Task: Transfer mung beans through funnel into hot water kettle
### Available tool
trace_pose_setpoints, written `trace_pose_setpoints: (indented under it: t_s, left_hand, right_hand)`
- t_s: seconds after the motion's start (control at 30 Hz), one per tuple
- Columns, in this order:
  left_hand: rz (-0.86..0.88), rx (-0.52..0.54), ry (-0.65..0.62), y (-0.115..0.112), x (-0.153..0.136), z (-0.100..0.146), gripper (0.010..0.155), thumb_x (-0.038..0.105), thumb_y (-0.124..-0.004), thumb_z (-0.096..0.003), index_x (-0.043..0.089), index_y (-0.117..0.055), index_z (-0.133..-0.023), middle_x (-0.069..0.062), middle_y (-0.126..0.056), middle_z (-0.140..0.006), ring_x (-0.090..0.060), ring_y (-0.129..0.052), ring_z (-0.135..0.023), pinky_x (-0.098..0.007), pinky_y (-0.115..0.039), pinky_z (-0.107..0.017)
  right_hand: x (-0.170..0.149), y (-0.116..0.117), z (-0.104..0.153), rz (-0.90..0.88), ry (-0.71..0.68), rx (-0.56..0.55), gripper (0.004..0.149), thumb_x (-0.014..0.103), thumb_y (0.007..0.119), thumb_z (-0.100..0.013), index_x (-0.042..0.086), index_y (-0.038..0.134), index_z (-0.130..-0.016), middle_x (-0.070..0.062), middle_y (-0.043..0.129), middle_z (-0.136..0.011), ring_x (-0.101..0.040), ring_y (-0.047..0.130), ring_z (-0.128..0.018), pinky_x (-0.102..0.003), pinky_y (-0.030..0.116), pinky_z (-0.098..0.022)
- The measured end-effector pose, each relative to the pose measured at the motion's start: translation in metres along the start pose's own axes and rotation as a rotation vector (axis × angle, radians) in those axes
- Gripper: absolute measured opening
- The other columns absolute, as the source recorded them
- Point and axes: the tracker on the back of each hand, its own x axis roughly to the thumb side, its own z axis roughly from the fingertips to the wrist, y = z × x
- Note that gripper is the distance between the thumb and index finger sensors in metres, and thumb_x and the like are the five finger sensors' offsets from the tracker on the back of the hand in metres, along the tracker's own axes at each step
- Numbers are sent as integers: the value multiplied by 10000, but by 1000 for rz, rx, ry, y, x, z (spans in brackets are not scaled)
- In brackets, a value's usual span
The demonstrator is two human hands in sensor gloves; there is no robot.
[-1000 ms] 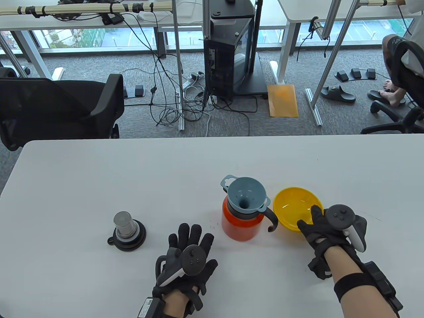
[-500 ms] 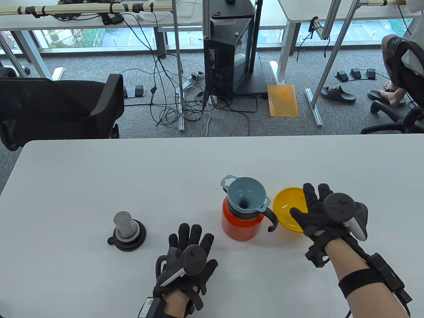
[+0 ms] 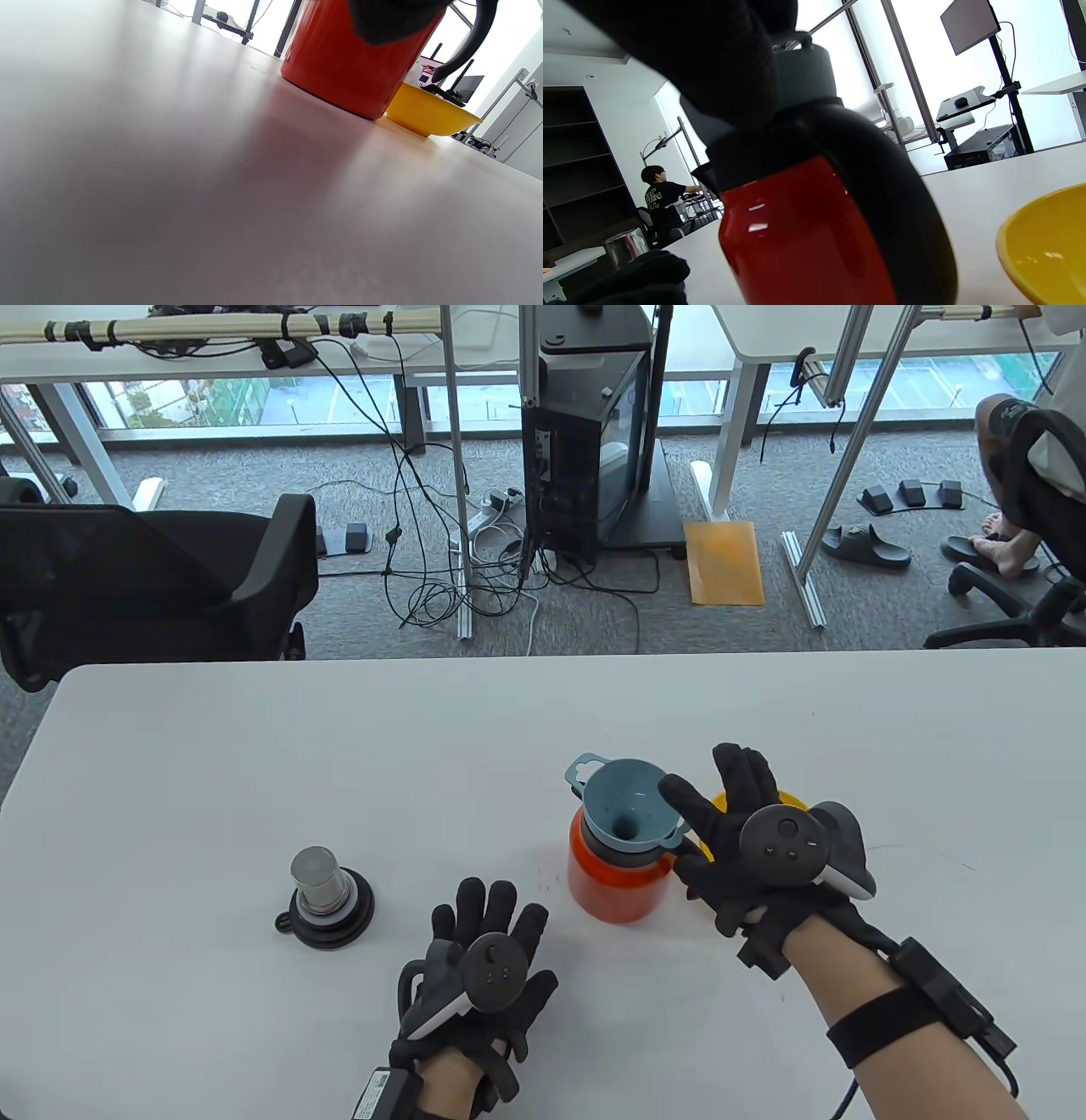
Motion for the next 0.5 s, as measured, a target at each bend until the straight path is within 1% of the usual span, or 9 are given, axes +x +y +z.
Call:
trace_pose_setpoints:
  t_s: [0.07,0.17,0.23,0.3,0.37,0.5]
  left_hand:
    - [1,1,-3,0,0,0,777,539,-688,-475,303,-291,-1101,-56,-17,-1134,-398,124,-988,-673,-42,-679]
    - [4,0,-4,0,0,0,775,538,-688,-476,302,-294,-1100,-56,-19,-1135,-399,123,-988,-672,-42,-679]
    - [6,1,-5,0,-1,0,775,538,-688,-475,302,-296,-1101,-55,-20,-1135,-399,123,-988,-672,-42,-679]
    - [8,2,-5,0,-1,0,776,539,-689,-474,304,-296,-1100,-55,-20,-1135,-398,124,-988,-673,-42,-679]
    - [9,1,-6,0,-1,0,774,538,-688,-476,302,-296,-1100,-56,-21,-1135,-399,122,-988,-672,-42,-679]
    - [11,2,-4,0,-1,1,775,539,-688,-474,301,-297,-1100,-58,-21,-1135,-399,123,-988,-673,-43,-678]
  right_hand:
    - [4,2,-3,-3,-12,-16,750,246,933,-428,228,539,-1066,-310,3,-1009,-656,41,-870,-780,271,-576]
    - [9,6,-6,0,-14,0,602,224,913,-439,204,684,-995,-310,46,-1023,-653,48,-871,-777,275,-576]
    - [12,7,-8,-1,-19,-21,515,203,887,-448,189,744,-943,-313,88,-1031,-650,70,-876,-773,285,-576]
    - [13,7,-9,-11,-16,-40,459,200,880,-447,188,787,-896,-316,154,-1036,-650,108,-883,-767,310,-577]
    - [13,5,-9,-32,-14,-64,428,199,891,-443,194,817,-864,-319,201,-1041,-655,181,-890,-740,394,-577]
    - [13,-3,-7,-66,-25,-106,420,191,895,-438,201,828,-852,-318,273,-1044,-641,336,-901,-710,485,-568]
